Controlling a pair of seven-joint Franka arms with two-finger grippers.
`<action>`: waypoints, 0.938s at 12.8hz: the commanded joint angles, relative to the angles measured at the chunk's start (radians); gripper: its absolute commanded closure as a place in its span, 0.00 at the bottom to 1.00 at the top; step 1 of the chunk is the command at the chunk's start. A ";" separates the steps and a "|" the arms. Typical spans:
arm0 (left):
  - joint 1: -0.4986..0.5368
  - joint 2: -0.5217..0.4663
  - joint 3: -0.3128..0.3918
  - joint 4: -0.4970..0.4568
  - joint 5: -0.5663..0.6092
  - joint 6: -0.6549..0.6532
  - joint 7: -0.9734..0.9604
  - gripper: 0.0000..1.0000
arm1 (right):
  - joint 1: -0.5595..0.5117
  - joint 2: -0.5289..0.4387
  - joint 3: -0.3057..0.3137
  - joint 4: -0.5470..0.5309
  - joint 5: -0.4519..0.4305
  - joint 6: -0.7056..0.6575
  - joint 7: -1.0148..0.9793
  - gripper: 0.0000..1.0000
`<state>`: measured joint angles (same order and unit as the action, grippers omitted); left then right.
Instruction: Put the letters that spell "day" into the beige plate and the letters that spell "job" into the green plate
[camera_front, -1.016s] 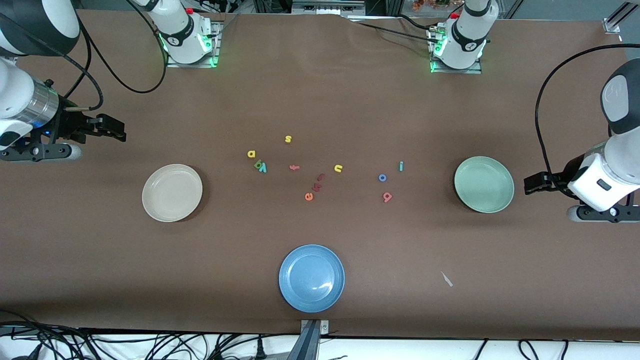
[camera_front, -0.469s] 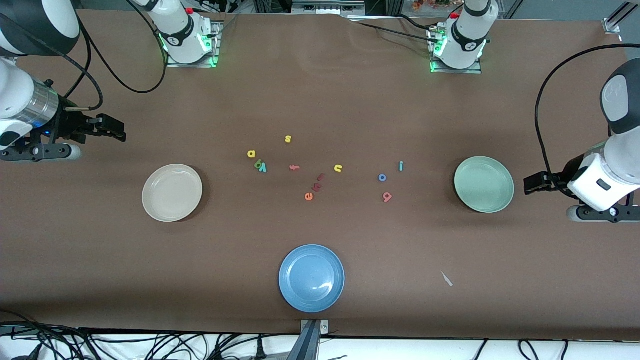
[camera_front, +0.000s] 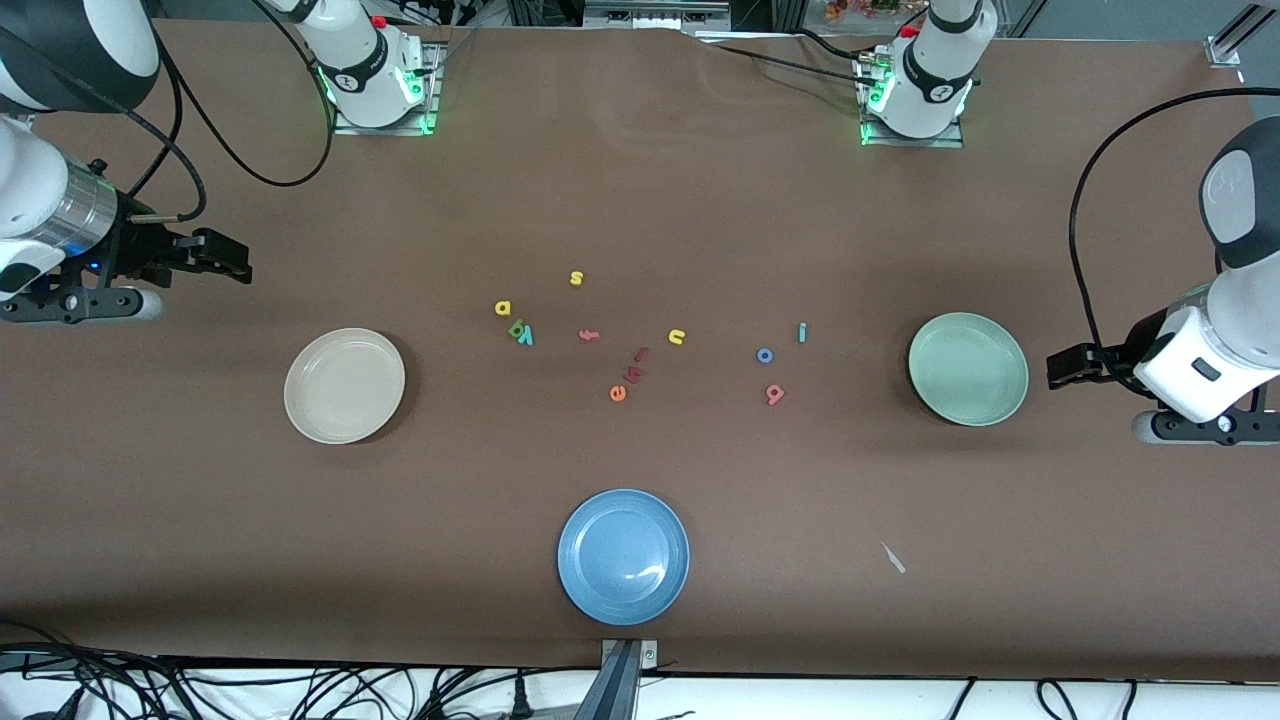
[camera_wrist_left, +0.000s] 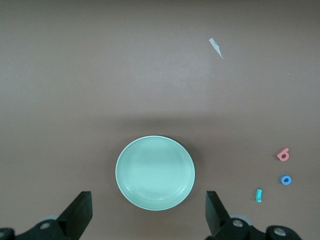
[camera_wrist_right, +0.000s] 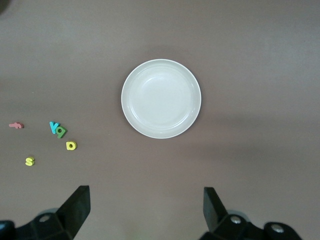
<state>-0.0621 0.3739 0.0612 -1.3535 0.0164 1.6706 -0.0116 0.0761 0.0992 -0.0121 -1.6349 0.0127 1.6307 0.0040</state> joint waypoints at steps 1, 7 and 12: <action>-0.002 -0.010 0.003 -0.006 -0.019 0.001 0.019 0.01 | -0.005 0.002 -0.009 0.006 -0.010 0.003 -0.002 0.00; -0.002 -0.010 0.003 -0.006 -0.019 0.001 0.019 0.01 | -0.005 0.001 -0.011 0.004 -0.008 0.002 -0.010 0.00; -0.004 -0.010 0.005 -0.006 -0.019 0.001 0.018 0.01 | 0.008 0.008 -0.008 -0.002 -0.008 0.017 0.002 0.00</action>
<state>-0.0632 0.3739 0.0610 -1.3535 0.0164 1.6706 -0.0116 0.0749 0.1008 -0.0245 -1.6351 0.0121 1.6322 0.0020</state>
